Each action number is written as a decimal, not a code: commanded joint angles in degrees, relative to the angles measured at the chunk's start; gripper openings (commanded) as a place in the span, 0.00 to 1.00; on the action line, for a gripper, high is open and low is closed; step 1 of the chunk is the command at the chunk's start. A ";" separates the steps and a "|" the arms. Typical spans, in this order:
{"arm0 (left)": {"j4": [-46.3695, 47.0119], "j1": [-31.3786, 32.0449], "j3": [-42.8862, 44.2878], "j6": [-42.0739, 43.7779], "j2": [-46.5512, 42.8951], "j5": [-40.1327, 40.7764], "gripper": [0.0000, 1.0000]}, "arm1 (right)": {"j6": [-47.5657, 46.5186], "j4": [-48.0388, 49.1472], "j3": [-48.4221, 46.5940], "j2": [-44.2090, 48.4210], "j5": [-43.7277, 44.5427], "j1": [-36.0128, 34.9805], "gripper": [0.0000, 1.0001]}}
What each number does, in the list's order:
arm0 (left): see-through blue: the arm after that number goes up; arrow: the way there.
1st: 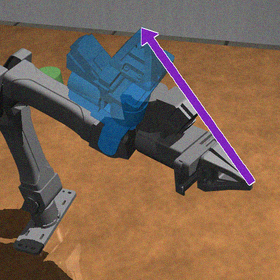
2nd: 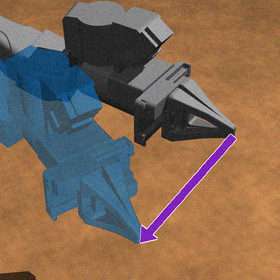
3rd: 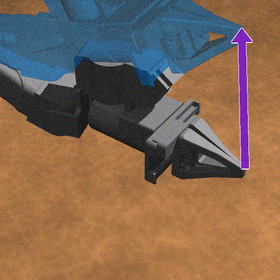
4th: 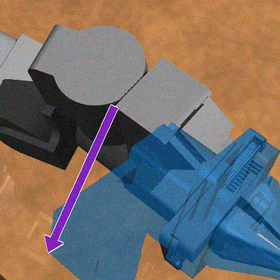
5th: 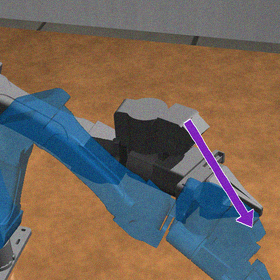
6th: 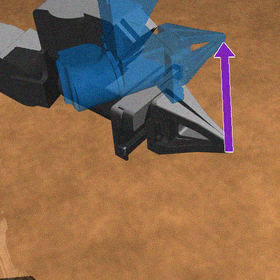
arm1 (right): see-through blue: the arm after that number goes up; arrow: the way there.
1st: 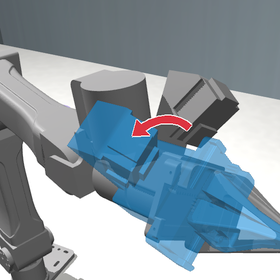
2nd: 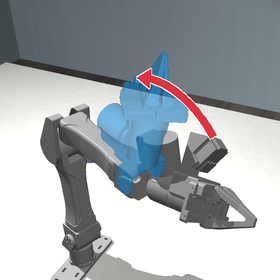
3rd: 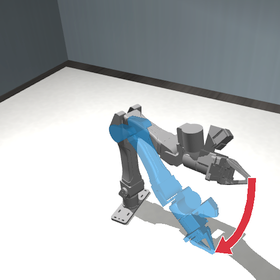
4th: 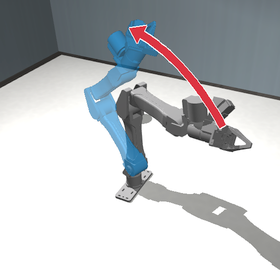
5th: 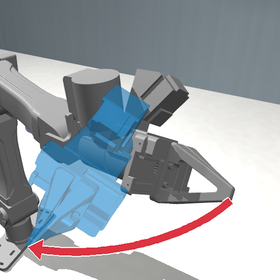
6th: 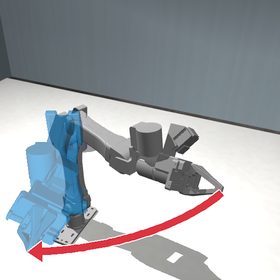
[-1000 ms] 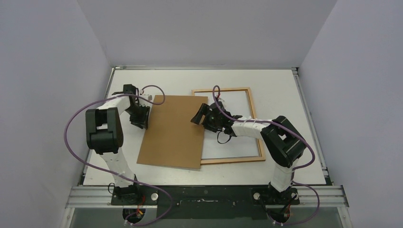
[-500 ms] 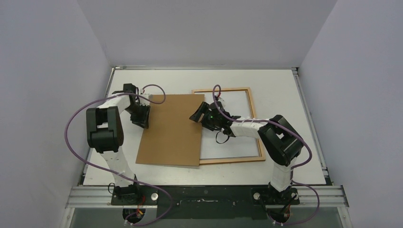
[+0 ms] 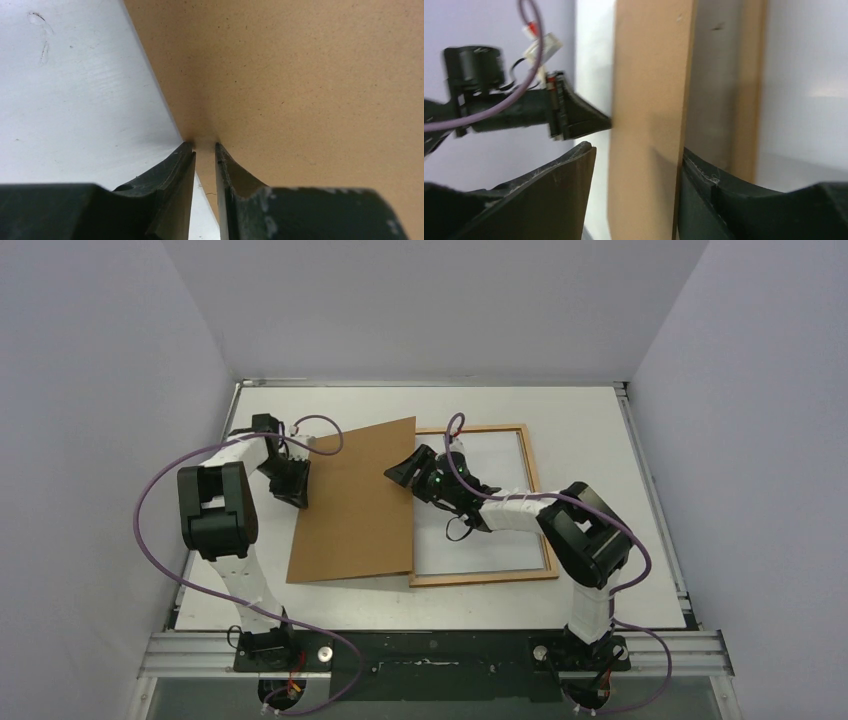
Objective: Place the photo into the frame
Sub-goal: Turn over the photo frame item at the center of the board, then place the photo frame item in the photo frame.
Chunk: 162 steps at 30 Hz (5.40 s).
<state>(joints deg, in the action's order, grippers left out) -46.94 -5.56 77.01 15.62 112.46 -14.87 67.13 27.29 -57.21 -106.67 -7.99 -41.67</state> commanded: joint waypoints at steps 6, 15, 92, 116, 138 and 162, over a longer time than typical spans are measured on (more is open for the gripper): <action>1.09 1.29 -2.44 1.10 4.60 -6.97 0.20 | 2.42 14.97 -5.18 -1.71 -10.06 -5.58 0.45; -7.41 -1.45 3.44 1.34 -2.22 -10.63 0.50 | -8.68 -4.12 -9.97 5.57 -2.98 -5.41 0.06; -38.40 -18.35 62.94 -11.64 -11.65 -50.73 0.96 | -160.06 27.85 -7.24 14.67 73.79 -46.96 0.05; -29.34 -5.62 42.76 -13.12 -10.76 -40.36 0.84 | -169.44 41.63 -11.17 2.36 72.11 -49.90 0.05; -44.18 -2.96 49.19 -3.63 -5.97 -50.21 0.00 | -164.91 40.05 -16.44 -4.49 68.70 -49.15 0.07; -25.88 -3.03 51.15 -6.29 -17.62 -52.15 0.00 | -90.14 -55.31 -41.68 13.56 24.83 -40.02 0.96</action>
<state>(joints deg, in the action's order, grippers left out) -78.24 -8.45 127.87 10.24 100.20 -61.67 -38.50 -13.30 -92.49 -100.71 31.53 -88.97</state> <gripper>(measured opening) 0.041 0.942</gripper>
